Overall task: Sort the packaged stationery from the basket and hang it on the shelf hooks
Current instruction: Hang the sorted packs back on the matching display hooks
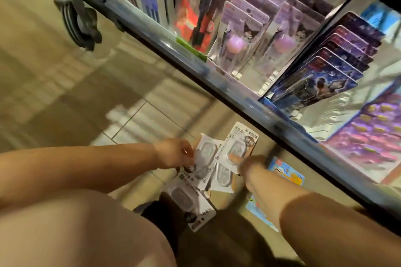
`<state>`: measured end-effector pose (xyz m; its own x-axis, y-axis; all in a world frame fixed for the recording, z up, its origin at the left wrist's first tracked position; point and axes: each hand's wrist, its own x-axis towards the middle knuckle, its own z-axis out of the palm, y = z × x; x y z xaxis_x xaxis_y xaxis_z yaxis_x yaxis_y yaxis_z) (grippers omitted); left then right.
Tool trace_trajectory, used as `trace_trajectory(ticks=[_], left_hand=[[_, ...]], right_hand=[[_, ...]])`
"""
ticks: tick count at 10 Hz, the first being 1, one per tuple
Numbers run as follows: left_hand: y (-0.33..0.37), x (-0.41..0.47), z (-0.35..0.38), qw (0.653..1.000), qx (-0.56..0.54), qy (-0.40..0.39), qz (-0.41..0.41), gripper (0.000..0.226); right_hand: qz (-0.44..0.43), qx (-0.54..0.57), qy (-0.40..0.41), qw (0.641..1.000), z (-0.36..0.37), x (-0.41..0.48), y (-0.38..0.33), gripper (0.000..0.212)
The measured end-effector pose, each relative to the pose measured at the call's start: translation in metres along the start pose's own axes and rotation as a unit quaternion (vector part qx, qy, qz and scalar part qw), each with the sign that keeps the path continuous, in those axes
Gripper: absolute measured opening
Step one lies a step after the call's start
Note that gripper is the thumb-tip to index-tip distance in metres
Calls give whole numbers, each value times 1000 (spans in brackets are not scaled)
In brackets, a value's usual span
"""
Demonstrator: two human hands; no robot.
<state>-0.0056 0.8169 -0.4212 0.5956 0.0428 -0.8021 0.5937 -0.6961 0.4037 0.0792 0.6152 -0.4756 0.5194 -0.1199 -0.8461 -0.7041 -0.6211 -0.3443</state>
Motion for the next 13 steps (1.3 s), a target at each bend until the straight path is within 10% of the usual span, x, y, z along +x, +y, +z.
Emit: trace_trajectory(ticks=[2,4,5,8,13], left_hand=[[-5,15,10,993,-120,-13,13,16],[-4,22,21,908,-410,-88,27,53],[-3,21,25,858,-499,-119,35,35],[-41,28,28,855,-510,-14,-87,31],[-46,17,28,878,-469,-23,-90,29]], right_hand=[[-60,-3,-18,998,1,-11,1,36],[-119,89,-207,967,9,-62,12,50],[-132,43,-225,964,19,-73,6,21],[-167,-308,93,932,18,-20,22,39],[-124,-235,65,962,23,-13,28,89]])
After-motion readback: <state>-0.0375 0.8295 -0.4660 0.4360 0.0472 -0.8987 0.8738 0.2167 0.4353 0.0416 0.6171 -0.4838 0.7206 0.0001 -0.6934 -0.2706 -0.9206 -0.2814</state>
